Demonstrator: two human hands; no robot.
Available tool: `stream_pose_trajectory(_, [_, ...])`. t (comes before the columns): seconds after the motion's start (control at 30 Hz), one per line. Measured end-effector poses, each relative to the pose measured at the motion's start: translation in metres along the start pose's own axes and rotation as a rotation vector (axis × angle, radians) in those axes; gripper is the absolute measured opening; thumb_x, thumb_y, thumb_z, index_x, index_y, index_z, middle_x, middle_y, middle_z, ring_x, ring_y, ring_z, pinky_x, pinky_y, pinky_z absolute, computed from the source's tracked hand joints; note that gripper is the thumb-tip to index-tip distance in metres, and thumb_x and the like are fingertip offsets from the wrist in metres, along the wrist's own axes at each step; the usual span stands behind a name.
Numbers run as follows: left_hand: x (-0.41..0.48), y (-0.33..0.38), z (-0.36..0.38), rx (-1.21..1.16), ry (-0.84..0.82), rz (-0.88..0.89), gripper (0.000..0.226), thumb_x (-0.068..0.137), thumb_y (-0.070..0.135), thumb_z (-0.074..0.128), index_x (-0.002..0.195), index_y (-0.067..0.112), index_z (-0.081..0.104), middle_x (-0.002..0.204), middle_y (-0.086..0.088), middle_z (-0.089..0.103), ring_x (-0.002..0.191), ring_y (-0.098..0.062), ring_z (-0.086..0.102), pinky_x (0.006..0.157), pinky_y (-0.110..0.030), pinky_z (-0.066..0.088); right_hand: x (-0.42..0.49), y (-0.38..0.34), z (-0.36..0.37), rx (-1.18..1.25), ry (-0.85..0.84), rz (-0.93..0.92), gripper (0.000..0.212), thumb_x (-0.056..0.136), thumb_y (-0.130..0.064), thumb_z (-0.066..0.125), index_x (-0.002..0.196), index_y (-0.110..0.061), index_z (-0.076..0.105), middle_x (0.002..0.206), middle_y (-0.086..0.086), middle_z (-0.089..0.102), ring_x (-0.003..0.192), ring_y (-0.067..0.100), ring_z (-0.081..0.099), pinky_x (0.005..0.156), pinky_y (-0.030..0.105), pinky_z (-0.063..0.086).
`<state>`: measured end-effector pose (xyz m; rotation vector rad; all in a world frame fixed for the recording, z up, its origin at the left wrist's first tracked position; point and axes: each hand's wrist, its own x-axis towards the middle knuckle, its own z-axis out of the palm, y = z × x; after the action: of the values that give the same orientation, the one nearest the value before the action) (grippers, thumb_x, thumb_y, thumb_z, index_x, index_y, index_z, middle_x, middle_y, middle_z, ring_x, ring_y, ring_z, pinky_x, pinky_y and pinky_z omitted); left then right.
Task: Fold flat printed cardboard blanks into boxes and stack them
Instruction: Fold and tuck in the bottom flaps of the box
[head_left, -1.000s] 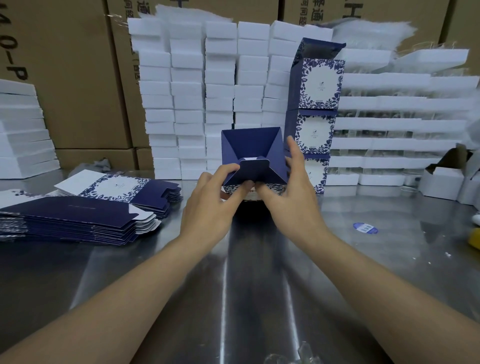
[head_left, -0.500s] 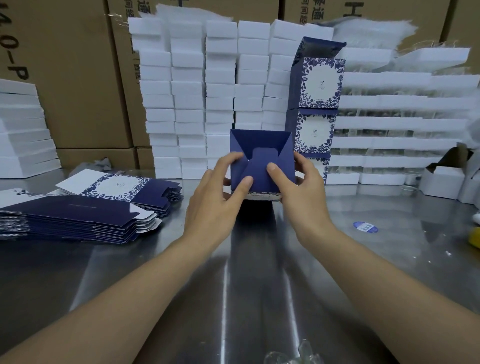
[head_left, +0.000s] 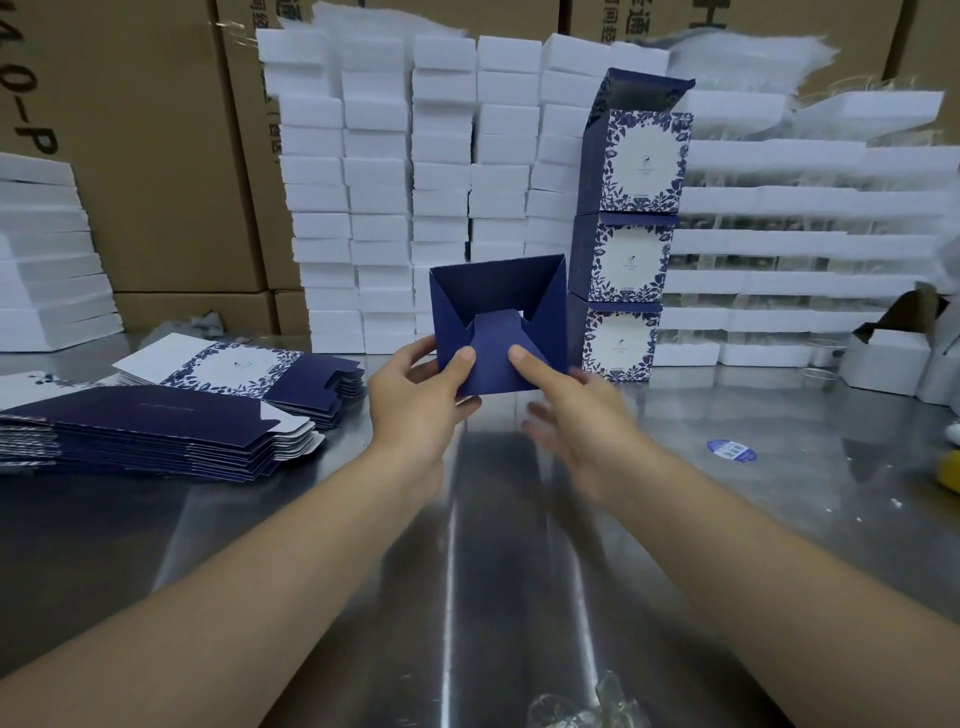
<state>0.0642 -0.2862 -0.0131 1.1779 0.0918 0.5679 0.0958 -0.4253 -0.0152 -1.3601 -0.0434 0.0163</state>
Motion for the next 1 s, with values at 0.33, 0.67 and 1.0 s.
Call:
stream_pose_trajectory(0.33, [-0.007, 0.002, 0.007, 0.121, -0.030, -0.061, 0.042, 0.091, 0.033, 0.083, 0.124, 0.023, 0.058, 0.111, -0.005, 0.071, 0.079, -0.017, 0.077, 0.067, -0.027, 0.063, -0.011, -0.001, 0.013, -0.058, -0.026, -0.063, 0.042, 0.108, -0.035, 0.053, 0.082, -0.009, 0.073, 0.052, -0.007, 0.057, 0.048, 0.006, 0.055, 0.052, 0.022, 0.039])
stream_pose_trajectory(0.67, [-0.008, 0.002, 0.009, 0.182, -0.234, -0.135, 0.039, 0.102, 0.030, 0.060, 0.065, 0.023, 0.050, 0.055, 0.006, 0.046, 0.055, -0.010, 0.055, 0.064, -0.031, 0.040, -0.016, -0.009, 0.009, -0.073, -0.068, -0.069, 0.042, 0.100, -0.047, 0.060, 0.072, -0.017, 0.071, 0.057, -0.005, 0.056, 0.051, 0.008, 0.055, 0.058, 0.028, 0.039])
stream_pose_trajectory(1.0, [-0.015, 0.001, 0.010, 0.251, -0.345, -0.162, 0.040, 0.100, 0.040, 0.059, 0.064, 0.024, 0.055, 0.062, 0.003, 0.055, 0.057, -0.012, 0.052, 0.066, -0.033, 0.038, -0.023, -0.009, 0.016, 0.046, -0.175, -0.066, 0.039, 0.095, -0.020, 0.060, 0.056, -0.018, 0.053, 0.053, -0.003, 0.042, 0.043, 0.010, 0.041, 0.040, 0.019, 0.028])
